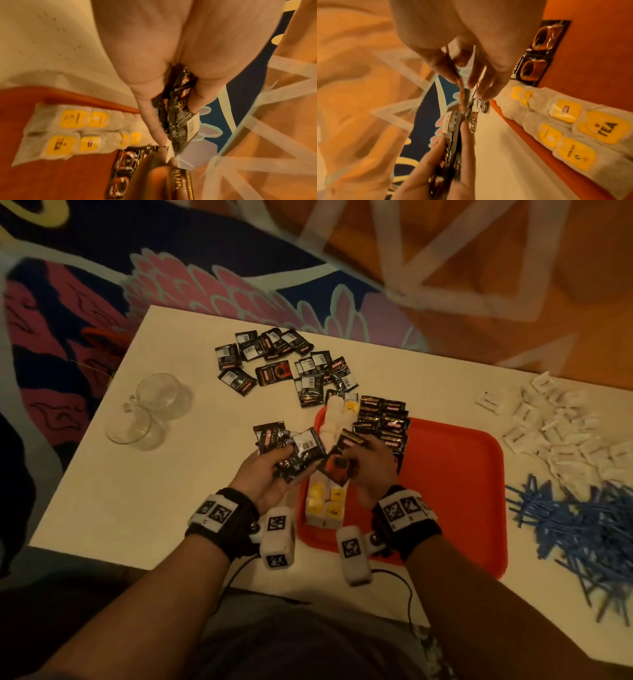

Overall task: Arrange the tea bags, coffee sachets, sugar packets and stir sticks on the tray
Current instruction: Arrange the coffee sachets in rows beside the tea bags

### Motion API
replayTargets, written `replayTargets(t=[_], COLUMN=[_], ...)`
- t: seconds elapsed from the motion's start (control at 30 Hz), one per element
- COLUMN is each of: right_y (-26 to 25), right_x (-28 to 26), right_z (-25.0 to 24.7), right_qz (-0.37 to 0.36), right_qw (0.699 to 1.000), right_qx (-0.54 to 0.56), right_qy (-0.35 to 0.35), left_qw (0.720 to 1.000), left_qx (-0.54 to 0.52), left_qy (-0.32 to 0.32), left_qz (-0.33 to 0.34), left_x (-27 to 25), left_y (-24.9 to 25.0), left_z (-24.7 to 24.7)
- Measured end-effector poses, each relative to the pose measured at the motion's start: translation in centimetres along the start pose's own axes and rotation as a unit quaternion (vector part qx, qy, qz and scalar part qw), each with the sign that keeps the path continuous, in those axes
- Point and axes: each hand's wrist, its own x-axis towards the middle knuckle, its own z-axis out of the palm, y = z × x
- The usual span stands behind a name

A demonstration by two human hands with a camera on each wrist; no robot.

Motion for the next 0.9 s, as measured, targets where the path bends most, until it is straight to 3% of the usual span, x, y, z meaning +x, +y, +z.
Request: replayTargets(t=[0.1,0.2,0.27,0.5,0.6,0.7,0.77,0.83,0.9], right_y=[-1.7,-2.0,-1.6,-2.0,-3.5,-4.5,-4.1,-3.1,-2.4], right_x=[-1.5,-2.8,-3.0,-2.8,-3.4,-4.4,-4.8,-4.7,-4.5], right_z=[-1.6,-2.2,-2.4,-5.2,-6.5,-6.8,-6.8,-7.1,-7.6], right_qz=[-0.007,-0.031,-0.086,-0.147,-0.234,-0.388,-0.485,-0.519,-0.537], right_qw=[0.998,0.997,0.984,0.969,0.948,0.888,0.806,0.726,0.674], right_qx=[0.057,-0.046,-0.138,-0.196,-0.193,-0.232,-0.339,-0.450,-0.506], right_qy=[-0.005,-0.045,-0.066,0.027,0.099,0.086,0.028,-0.024,-0.038], left_qw=[1.000,1.000,0.999,0.999,0.996,0.994,0.994,0.996,0.997], left_qx=[-0.022,-0.001,0.030,0.030,0.090,0.105,0.103,0.084,0.072], left_qy=[0.000,-0.001,-0.013,0.003,0.002,-0.003,-0.010,-0.017,-0.015], left_qz=[0.003,0.022,0.043,0.021,0.030,0.023,0.017,0.008,0.008], left_x=[-1.2,-2.2,-2.9,-4.5,-5.0,-5.4,-5.5,-5.6,-5.6], left_y=[-1.2,-2.6,-3.6,-3.9,-4.0,-4.4,-4.8,-5.0,-5.1], left_z=[1.9,4.1,5.3,6.9,7.2,7.5,7.8,8.0,8.0])
